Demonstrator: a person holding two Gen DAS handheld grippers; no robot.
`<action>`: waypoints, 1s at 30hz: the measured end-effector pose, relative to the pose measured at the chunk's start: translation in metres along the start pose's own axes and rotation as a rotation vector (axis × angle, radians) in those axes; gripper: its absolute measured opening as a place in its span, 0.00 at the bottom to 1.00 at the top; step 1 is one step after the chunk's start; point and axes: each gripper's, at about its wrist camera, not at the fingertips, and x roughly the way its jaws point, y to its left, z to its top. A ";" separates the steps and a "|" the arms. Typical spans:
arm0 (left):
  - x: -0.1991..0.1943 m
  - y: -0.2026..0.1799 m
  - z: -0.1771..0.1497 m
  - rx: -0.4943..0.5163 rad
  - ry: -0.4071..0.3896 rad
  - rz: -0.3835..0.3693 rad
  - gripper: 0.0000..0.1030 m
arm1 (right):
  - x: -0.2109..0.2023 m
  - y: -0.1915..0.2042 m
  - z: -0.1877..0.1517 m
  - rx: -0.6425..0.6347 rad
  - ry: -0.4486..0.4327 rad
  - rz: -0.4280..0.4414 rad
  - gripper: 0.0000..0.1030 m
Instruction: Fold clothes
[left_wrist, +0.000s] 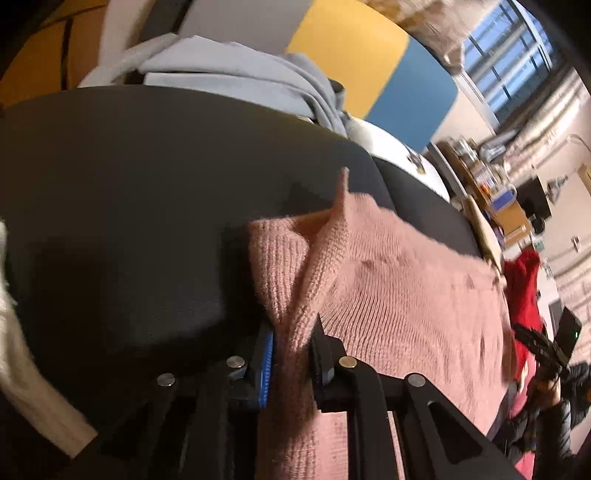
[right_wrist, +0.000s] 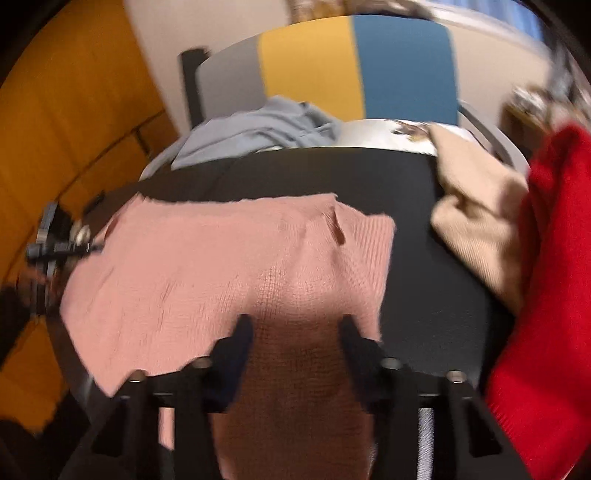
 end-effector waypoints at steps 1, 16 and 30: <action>-0.002 0.002 0.002 -0.007 -0.008 0.006 0.15 | 0.002 0.003 0.005 -0.032 0.010 -0.002 0.41; 0.018 -0.016 0.000 0.185 0.042 0.088 0.49 | 0.065 -0.008 0.016 -0.122 0.040 0.044 0.44; -0.047 -0.015 0.006 -0.032 -0.043 -0.285 0.15 | 0.061 -0.002 0.006 0.039 0.010 0.043 0.50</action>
